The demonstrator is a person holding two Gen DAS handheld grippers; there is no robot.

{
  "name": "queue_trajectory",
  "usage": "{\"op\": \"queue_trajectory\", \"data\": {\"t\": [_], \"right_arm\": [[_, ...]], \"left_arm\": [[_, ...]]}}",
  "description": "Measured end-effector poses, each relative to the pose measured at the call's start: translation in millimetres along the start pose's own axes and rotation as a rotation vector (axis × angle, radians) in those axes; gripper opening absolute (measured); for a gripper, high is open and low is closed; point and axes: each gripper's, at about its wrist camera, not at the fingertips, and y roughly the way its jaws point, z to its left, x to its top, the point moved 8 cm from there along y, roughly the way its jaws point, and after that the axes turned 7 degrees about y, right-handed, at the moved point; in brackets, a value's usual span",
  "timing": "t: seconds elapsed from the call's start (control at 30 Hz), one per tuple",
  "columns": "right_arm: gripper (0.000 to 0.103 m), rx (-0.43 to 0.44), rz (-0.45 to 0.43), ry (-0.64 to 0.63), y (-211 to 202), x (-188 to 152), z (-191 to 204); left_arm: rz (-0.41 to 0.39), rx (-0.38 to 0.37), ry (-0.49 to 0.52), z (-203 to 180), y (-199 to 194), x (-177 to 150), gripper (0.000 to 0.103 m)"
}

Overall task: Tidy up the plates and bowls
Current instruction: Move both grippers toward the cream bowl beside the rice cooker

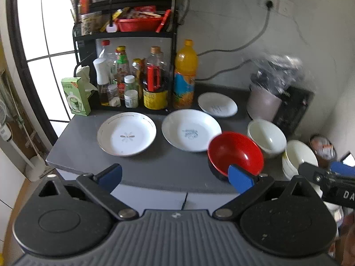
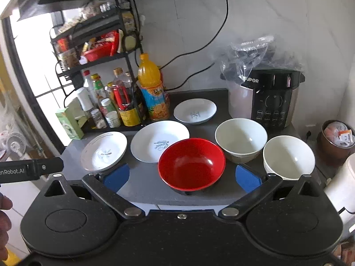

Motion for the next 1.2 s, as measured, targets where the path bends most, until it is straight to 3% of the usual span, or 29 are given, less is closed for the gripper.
{"op": "queue_trajectory", "data": {"t": [0.27,0.63,0.97,1.2], "right_arm": [[0.103,-0.016,-0.017,0.054,49,23,37],[0.103,-0.116,-0.029,0.129,86,41,57],[0.103,-0.199,-0.041,0.202,94,48,34],[0.100,-0.265,-0.057,0.221,98,50,4]], "left_arm": [[0.041,-0.011,-0.087,51,62,22,0.102],[0.030,-0.069,-0.064,93,116,61,0.102],[0.057,-0.130,-0.009,95,146,75,0.102],[0.056,-0.194,0.038,71,161,83,0.102]]}}
